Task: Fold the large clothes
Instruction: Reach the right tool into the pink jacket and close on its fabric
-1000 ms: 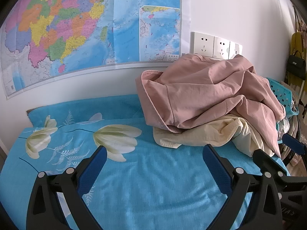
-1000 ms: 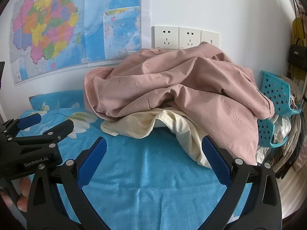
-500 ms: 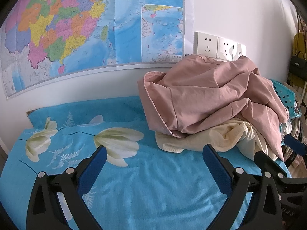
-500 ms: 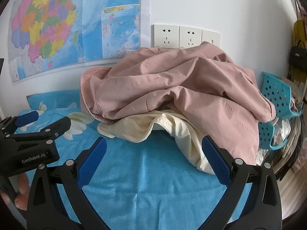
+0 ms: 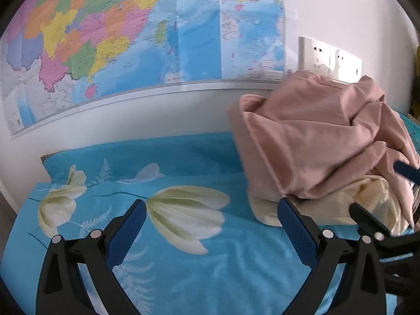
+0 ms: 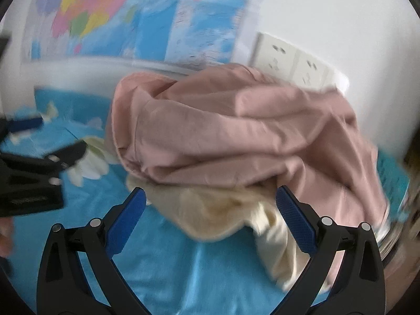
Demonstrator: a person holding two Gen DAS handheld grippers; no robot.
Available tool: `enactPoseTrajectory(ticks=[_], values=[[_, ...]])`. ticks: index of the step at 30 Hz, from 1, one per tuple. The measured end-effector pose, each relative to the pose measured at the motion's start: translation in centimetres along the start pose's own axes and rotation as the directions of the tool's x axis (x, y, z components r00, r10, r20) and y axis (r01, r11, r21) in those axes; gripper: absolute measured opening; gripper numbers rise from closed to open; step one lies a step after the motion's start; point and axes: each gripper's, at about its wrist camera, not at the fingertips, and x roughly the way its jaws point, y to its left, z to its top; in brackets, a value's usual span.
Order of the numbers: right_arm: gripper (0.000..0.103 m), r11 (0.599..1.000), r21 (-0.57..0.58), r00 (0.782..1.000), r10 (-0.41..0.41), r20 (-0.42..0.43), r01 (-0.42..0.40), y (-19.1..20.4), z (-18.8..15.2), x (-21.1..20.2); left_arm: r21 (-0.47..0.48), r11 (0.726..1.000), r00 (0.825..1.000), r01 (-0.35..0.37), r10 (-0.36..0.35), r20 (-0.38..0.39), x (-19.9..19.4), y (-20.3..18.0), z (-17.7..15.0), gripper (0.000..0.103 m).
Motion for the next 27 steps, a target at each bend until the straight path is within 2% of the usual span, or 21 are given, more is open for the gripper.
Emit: enactPoseTrajectory(ticks=[3, 7, 9, 10, 11, 12, 13, 14, 16, 18, 19, 21, 24, 25, 27], values=[[0.098, 0.990, -0.120, 0.996, -0.074, 0.048, 0.080, 2.1, 1.1, 1.5, -0.002, 1.000, 1.000, -0.026, 0.026, -0.013, 0.9, 1.3, 0.2, 0.097], [0.098, 0.962, -0.247, 0.989, -0.089, 0.114, 0.115, 4.3, 2.4, 3.0, -0.018, 0.999, 0.999, -0.040, 0.039, -0.038, 1.9, 3.1, 0.3, 0.097], [0.097, 0.933, -0.336, 0.990, -0.095, 0.108, 0.126, 5.6, 2.8, 4.4, -0.025, 0.999, 0.998, -0.044, 0.043, -0.041, 2.2, 3.7, 0.4, 0.097], [0.090, 0.925, -0.358, 0.990, -0.095, 0.101, 0.125, 5.9, 2.8, 5.0, -0.025, 0.999, 0.998, -0.043, 0.042, -0.042, 2.3, 3.8, 0.4, 0.097], [0.060, 0.921, -0.376, 0.994, -0.075, 0.077, 0.099, 6.1, 2.9, 5.6, -0.025, 0.999, 0.998, -0.047, 0.046, -0.041, 2.4, 4.1, 0.5, 0.097], [0.041, 0.923, -0.378, 0.997, -0.064, 0.050, 0.078, 5.9, 2.9, 6.0, -0.022, 0.999, 0.998, -0.048, 0.047, -0.039, 2.5, 4.3, 0.6, 0.097], [0.006, 0.927, -0.367, 0.997, -0.068, 0.020, 0.071, 5.4, 2.9, 6.5, -0.019, 0.999, 0.998, -0.048, 0.047, -0.039, 2.5, 4.4, 0.6, 0.097], [0.003, 0.938, -0.345, 0.999, -0.051, -0.018, 0.042, 4.6, 3.0, 6.7, -0.013, 0.999, 0.998, -0.049, 0.048, -0.036, 2.6, 4.6, 0.7, 0.097], [0.002, 0.970, -0.238, 0.999, 0.048, -0.024, -0.052, 2.4, 3.1, 5.5, -0.003, 0.999, 0.998, -0.047, 0.047, -0.029, 2.7, 4.8, 0.9, 0.097], [0.002, 0.986, -0.145, 0.995, 0.093, 0.028, -0.088, -0.4, 3.6, 2.7, 0.010, 0.999, 0.999, -0.042, 0.042, -0.016, 2.8, 4.9, 1.2, 0.097], [0.002, 0.988, -0.095, 0.990, 0.127, 0.068, -0.120, -2.0, 3.9, 1.0, 0.016, 0.999, 0.999, -0.033, 0.033, -0.010, 2.8, 4.9, 1.4, 0.097], [0.002, 0.991, -0.004, 0.982, 0.133, 0.131, -0.133, -5.2, 4.5, -1.4, 0.038, 0.999, 1.000, -0.007, 0.006, 0.024, 2.6, 4.7, 2.0, 0.097], [0.002, 0.970, 0.129, 0.965, 0.179, 0.193, -0.206, -10.0, 5.1, -3.6, 0.086, 0.995, 0.996, 0.054, -0.060, 0.069, 2.4, 3.4, 3.0, 0.097], [0.003, 0.962, 0.161, 0.965, 0.189, 0.182, -0.219, -11.3, 5.1, -3.5, 0.103, 0.993, 0.994, 0.063, -0.071, 0.083, 2.4, 2.8, 3.4, 0.097], [0.010, 0.968, 0.138, 0.973, 0.196, 0.121, -0.212, -11.6, 4.6, -2.7, 0.129, 0.987, 0.990, 0.093, -0.106, 0.092, 2.5, 1.7, 3.8, 0.097]])
